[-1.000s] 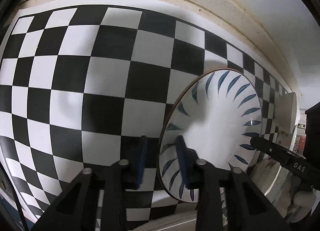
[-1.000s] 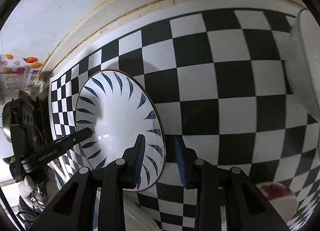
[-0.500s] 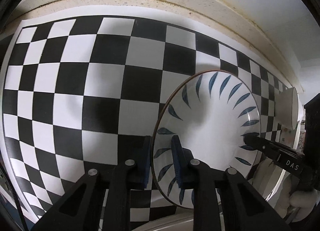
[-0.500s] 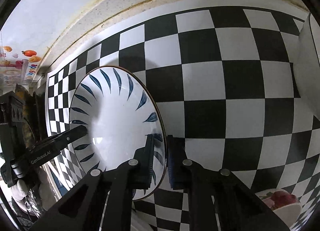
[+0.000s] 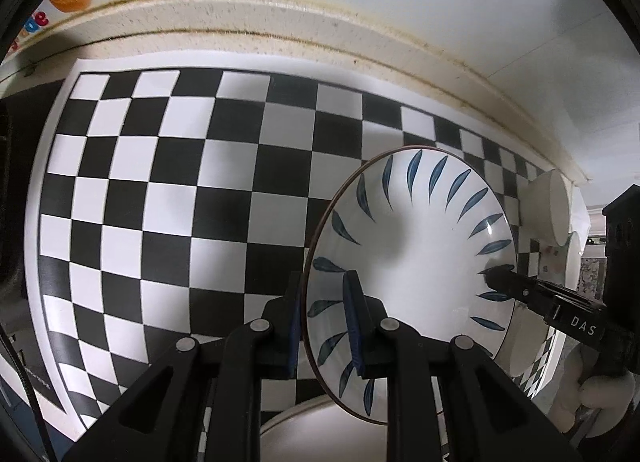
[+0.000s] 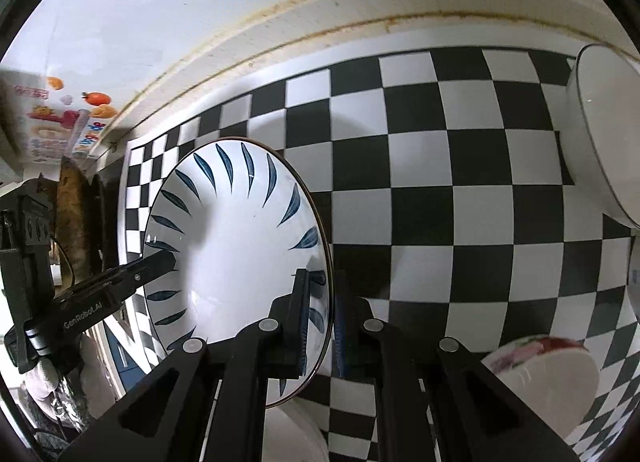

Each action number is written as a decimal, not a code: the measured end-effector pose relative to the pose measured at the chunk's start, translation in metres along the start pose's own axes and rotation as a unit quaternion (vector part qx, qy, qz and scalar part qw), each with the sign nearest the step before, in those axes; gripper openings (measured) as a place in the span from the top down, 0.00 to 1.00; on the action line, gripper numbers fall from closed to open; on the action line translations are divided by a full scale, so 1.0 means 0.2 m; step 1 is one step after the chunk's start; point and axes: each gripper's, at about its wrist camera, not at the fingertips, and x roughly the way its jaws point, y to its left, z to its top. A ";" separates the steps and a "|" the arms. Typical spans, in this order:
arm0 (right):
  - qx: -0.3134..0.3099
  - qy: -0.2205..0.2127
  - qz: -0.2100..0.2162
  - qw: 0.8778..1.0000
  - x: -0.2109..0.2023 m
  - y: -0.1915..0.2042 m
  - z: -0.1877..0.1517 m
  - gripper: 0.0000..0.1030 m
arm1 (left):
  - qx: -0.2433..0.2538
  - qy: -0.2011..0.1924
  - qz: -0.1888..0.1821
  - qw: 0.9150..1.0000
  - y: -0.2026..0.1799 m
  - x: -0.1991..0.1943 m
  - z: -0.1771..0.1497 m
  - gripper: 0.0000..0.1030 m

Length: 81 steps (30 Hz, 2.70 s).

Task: Organize plates and bowls

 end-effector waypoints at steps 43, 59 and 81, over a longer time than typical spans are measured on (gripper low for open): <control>0.023 -0.051 0.028 0.998 -0.34 0.18 -1.06 0.88 | 0.074 -0.005 -0.012 0.997 0.07 -0.35 -0.79 0.83; 0.045 -0.017 0.008 0.999 -0.09 0.06 -1.16 0.88 | 0.074 0.045 0.013 0.996 0.08 -0.08 -0.85 0.82; 0.041 0.003 -0.006 0.999 0.07 0.06 -1.12 0.88 | 0.067 0.065 0.040 0.995 0.06 0.07 -0.84 0.81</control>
